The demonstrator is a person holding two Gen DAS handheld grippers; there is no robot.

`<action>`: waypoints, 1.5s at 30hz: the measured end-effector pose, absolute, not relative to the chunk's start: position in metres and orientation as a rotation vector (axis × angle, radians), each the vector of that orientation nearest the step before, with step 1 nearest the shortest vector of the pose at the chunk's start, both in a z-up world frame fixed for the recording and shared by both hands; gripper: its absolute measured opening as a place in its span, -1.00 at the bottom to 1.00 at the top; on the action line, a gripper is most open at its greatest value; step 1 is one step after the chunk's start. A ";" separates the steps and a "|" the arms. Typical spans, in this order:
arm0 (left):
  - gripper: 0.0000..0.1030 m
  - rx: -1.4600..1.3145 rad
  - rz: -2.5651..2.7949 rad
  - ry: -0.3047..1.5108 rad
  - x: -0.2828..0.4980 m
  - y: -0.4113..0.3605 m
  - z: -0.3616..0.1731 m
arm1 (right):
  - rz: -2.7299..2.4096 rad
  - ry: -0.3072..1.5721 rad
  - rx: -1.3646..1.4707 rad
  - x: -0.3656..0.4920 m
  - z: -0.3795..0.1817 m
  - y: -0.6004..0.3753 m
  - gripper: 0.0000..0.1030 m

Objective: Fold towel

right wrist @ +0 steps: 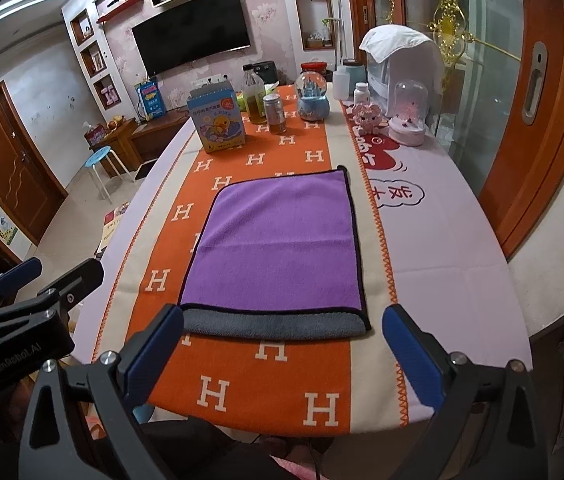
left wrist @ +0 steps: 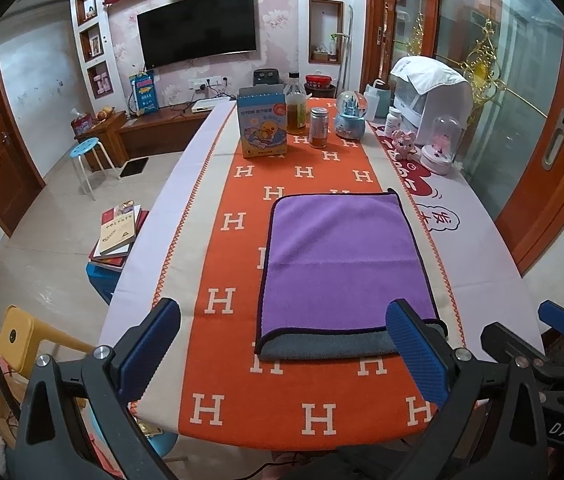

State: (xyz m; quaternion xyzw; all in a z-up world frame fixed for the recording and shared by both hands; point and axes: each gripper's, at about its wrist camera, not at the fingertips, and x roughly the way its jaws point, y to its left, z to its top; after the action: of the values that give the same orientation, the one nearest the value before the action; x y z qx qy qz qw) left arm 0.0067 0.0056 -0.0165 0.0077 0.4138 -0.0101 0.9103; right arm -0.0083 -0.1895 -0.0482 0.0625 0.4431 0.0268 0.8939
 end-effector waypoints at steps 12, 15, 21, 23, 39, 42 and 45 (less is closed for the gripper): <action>0.98 0.022 -0.056 0.952 0.019 0.011 -0.041 | 0.036 0.975 0.128 -0.007 -0.055 -0.183 0.93; 0.98 0.022 -0.072 0.985 0.024 0.015 -0.050 | 0.016 0.982 0.142 -0.007 -0.059 -0.183 0.93; 0.98 0.023 -0.111 1.040 0.031 0.027 -0.067 | -0.035 0.983 0.153 -0.009 -0.070 -0.182 0.93; 0.98 0.033 -0.109 1.064 0.035 0.031 -0.074 | -0.052 0.971 0.138 -0.012 -0.075 -0.181 0.93; 0.98 0.040 -0.205 1.172 0.063 0.050 -0.135 | -0.049 0.957 0.031 -0.012 -0.116 -0.199 0.85; 0.98 0.026 -0.224 1.174 0.069 0.050 -0.146 | -0.028 0.959 0.008 -0.007 -0.126 -0.204 0.81; 0.98 0.029 -0.220 1.187 0.077 0.048 -0.155 | -0.011 0.943 -0.024 -0.001 -0.135 -0.210 0.80</action>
State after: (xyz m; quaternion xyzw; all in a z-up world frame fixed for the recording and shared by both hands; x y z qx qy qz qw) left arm 0.0767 0.0476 -0.1551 0.0138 0.5582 -0.1033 0.8231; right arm -0.0013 -0.2098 -0.1349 -0.0117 0.4544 -0.0052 0.8907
